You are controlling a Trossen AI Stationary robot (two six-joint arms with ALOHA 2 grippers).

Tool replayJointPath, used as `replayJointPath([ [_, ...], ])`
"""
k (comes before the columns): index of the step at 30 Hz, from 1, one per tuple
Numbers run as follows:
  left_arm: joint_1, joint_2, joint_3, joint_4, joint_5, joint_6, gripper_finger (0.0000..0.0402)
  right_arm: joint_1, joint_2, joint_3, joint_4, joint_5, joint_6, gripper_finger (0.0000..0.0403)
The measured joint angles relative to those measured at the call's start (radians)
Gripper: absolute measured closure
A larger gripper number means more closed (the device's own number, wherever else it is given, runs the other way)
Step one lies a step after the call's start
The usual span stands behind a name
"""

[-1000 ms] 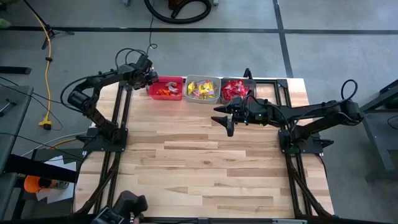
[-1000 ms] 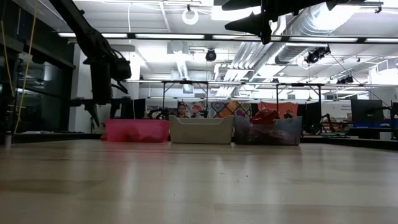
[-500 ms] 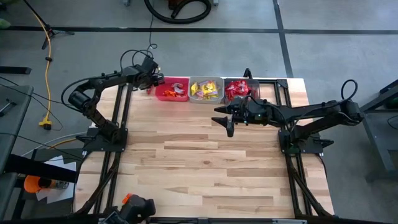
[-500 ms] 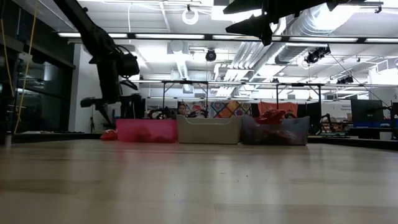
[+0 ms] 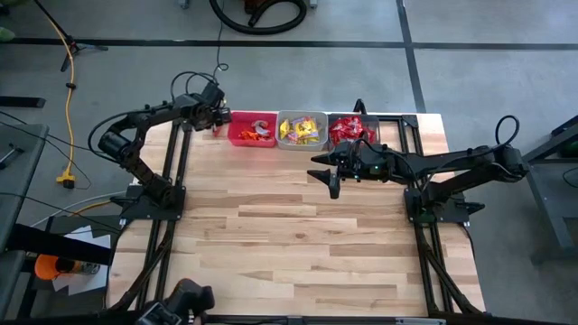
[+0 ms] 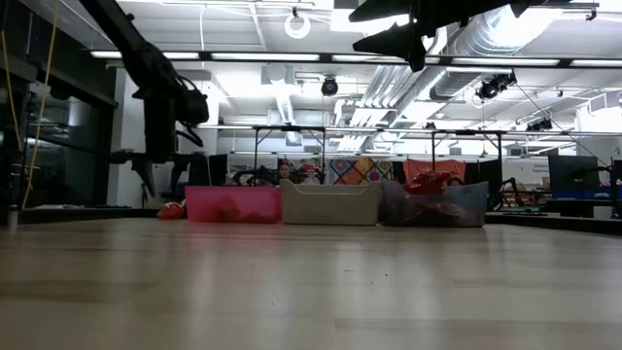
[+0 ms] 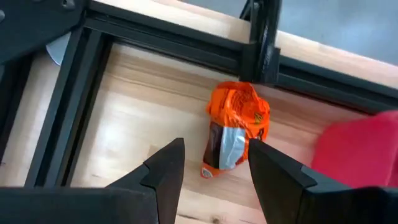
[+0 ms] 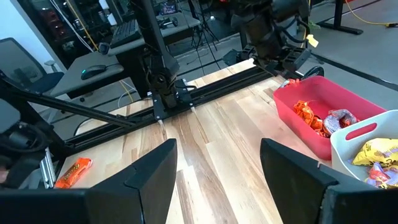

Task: Sort candy
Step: Put the orange candy into the red bin

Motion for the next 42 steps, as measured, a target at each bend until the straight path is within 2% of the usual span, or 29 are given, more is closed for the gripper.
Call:
replayJointPath([
  [8, 0.033, 0.032, 0.0, 0.051, 0.069, 0.044, 0.0236, 0.0, 0.0, 0.0, 0.0, 0.0, 0.0, 0.0178],
  [20, -0.001, 0.093, 0.001, 0.076, 0.048, 0.105, 0.0246, 0.0, 0.0, 0.0, 0.0, 0.018, 0.0, 0.0178],
  [24, -0.016, 0.1, 0.001, 0.077, 0.036, 0.111, 0.0277, 0.0, 0.0, 0.0, 0.0, 0.018, 0.0, 0.0178],
  [28, -0.017, 0.091, 0.0, 0.075, 0.054, 0.171, 0.0348, 0.0, 0.0, 0.0, 0.0, 0.018, 0.0, 0.0178],
  [29, -0.017, 0.081, 0.0, 0.073, 0.059, 0.195, 0.0372, 0.0, 0.0, 0.0, 0.0, 0.018, 0.0, 0.0178],
  [31, -0.017, 0.041, 0.0, 0.076, 0.054, 0.225, 0.0391, 0.0, 0.0, 0.0, 0.0, 0.018, 0.0, 0.0178],
  [34, -0.006, -0.059, 0.0, 0.078, 0.038, 0.239, 0.0385, 0.0, 0.0, 0.0, 0.0, 0.018, 0.0, 0.0178],
  [37, 0.003, -0.195, 0.0, 0.115, 0.038, 0.296, 0.0395, 0.0, 0.0, 0.0, 0.0, 0.018, -0.001, 0.0178],
  [42, -0.037, -0.443, 0.0, 0.159, 0.196, 0.412, 0.0397, 0.0, 0.0, 0.0, 0.0, 0.018, -0.007, 0.0178],
])
